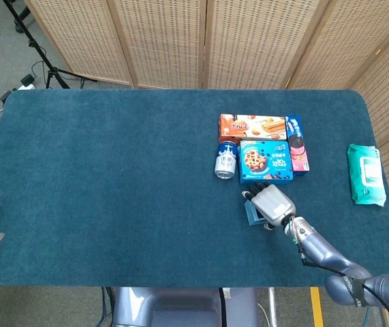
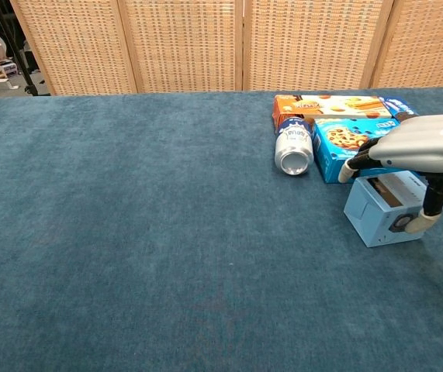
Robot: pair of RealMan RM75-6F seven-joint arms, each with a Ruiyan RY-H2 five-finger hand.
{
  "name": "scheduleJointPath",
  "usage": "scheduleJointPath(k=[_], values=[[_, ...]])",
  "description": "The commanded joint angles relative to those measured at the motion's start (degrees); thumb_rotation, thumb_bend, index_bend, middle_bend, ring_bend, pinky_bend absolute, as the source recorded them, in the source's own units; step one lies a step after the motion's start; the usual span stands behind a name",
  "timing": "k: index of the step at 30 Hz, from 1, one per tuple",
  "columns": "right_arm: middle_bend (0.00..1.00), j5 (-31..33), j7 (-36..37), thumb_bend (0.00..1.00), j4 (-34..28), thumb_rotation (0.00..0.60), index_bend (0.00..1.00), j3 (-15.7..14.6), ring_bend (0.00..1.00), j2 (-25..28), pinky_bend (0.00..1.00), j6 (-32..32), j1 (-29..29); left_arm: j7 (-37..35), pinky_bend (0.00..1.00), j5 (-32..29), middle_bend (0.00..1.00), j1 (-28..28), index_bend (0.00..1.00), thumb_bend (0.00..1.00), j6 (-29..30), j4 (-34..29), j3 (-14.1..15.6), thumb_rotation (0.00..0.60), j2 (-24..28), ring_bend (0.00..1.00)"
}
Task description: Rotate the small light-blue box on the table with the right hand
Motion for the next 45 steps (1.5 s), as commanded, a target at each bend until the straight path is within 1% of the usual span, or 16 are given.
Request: scheduleJointPath(k=[1, 5, 10, 11, 15, 17, 20, 22, 23, 25, 28, 34, 38, 42, 43, 45], values=[[0.27, -3.4, 2.9, 0.12, 2.8, 0.6, 0.24, -0.5, 0.19, -1.6, 0.28, 1.2, -1.0, 0.1, 0.0, -0.1, 0.0, 0.0, 0.0, 0.0, 0.0, 0.0, 0.0, 0.6, 0.0, 0.0], [0.32, -7.2, 5.8, 0.22, 5.4, 0.6, 0.31, -1.0, 0.25, -2.6, 0.34, 2.3, -1.8, 0.2, 0.0, -0.1, 0.0, 0.0, 0.0, 0.0, -0.1, -0.1, 0.0, 0.6, 0.0, 0.0], [0.38, -11.4, 9.9, 0.31, 7.7, 0.6, 0.37, -1.4, 0.28, -3.3, 0.41, 4.0, -2.9, 0.5, 0.0, 0.0, 0.0, -0.1, 0.0, 0.0, -0.1, -0.1, 0.0, 0.6, -0.1, 0.0], [0.38, -12.1, 10.9, 0.34, 8.0, 0.6, 0.37, -1.4, 0.29, -3.4, 0.41, 4.4, -3.1, 0.5, 0.0, 0.0, 0.0, -0.1, 0.0, 0.0, 0.0, -0.1, 0.0, 0.6, -0.2, 0.0], [0.4, -15.3, 16.3, 0.37, 8.9, 0.6, 0.39, -1.2, 0.29, -3.5, 0.41, 6.9, -4.3, 0.5, 0.0, 0.1, 0.0, 0.0, 0.0, 0.0, 0.1, -0.1, 0.1, 0.6, -0.2, 0.0], [0.4, -16.8, 21.3, 0.39, 8.4, 0.6, 0.39, -0.8, 0.29, -3.0, 0.41, 9.0, -5.3, 0.5, 0.0, 0.1, 0.0, 0.0, 0.0, 0.0, 0.1, -0.1, 0.1, 0.6, -0.2, 0.0], [0.4, -20.8, 32.0, 0.39, 7.6, 0.6, 0.39, -0.7, 0.29, -1.0, 0.41, 13.6, -7.3, 0.5, 0.0, 0.0, 0.0, -0.1, 0.0, 0.0, -0.1, -0.1, 0.1, 0.6, -0.2, 0.0], [0.4, -22.2, 37.3, 0.4, 7.5, 0.6, 0.39, -0.5, 0.29, -0.2, 0.41, 15.8, -8.2, 0.6, 0.0, 0.2, 0.0, -0.1, 0.0, 0.0, 0.0, -0.2, 0.1, 0.6, -0.2, 0.0], [0.4, -23.2, 41.5, 0.41, 7.2, 0.6, 0.39, -0.4, 0.29, 0.5, 0.41, 17.5, -8.9, 0.7, 0.0, 0.4, 0.0, -0.1, 0.0, 0.0, 0.1, -0.3, 0.2, 0.6, -0.2, 0.0], [0.4, -24.0, 45.5, 0.43, 7.0, 0.6, 0.4, -0.3, 0.29, 1.2, 0.41, 19.1, -9.6, 0.7, 0.0, 0.6, 0.0, 0.0, 0.0, 0.0, 0.2, -0.3, 0.3, 0.6, -0.2, 0.0], [0.4, -25.1, 54.4, 0.44, 6.2, 0.6, 0.39, -0.2, 0.29, 2.8, 0.41, 21.8, -11.0, 0.8, 0.0, 1.1, 0.0, 0.1, 0.0, 0.0, 0.3, -0.5, 0.5, 0.6, -0.2, 0.0], [0.4, -25.6, 70.8, 0.45, 5.4, 0.6, 0.4, -0.7, 0.29, 4.8, 0.41, 24.1, -13.5, 1.0, 0.0, 2.0, 0.0, 0.4, 0.0, 0.0, 0.9, -0.8, 1.0, 0.6, -0.3, 0.0], [0.4, -25.4, 78.3, 0.46, 7.8, 0.6, 0.39, -1.5, 0.29, 3.2, 0.41, 25.1, -15.6, 0.8, 0.0, 2.6, 0.0, 0.6, 0.0, 0.0, 1.3, -0.8, 1.2, 0.6, -0.2, 0.0], [0.4, -25.0, 84.2, 0.5, 13.2, 0.6, 0.39, -2.0, 0.29, -1.1, 0.41, 26.0, -17.6, 0.9, 0.0, 3.0, 0.0, 0.7, 0.0, 0.0, 1.6, -0.8, 1.4, 0.6, -0.3, 0.0], [0.4, -24.7, 86.0, 0.51, 15.4, 0.6, 0.4, -2.0, 0.29, -3.1, 0.41, 26.3, -18.2, 1.1, 0.0, 3.0, 0.0, 0.7, 0.0, 0.0, 1.5, -0.8, 1.4, 0.6, -0.4, 0.0], [0.4, -24.9, 87.4, 0.52, 18.5, 0.6, 0.4, -1.9, 0.29, -5.5, 0.41, 27.1, -18.9, 1.4, 0.0, 2.9, 0.0, 0.6, 0.0, 0.0, 1.3, -0.8, 1.4, 0.6, -0.6, 0.0]])
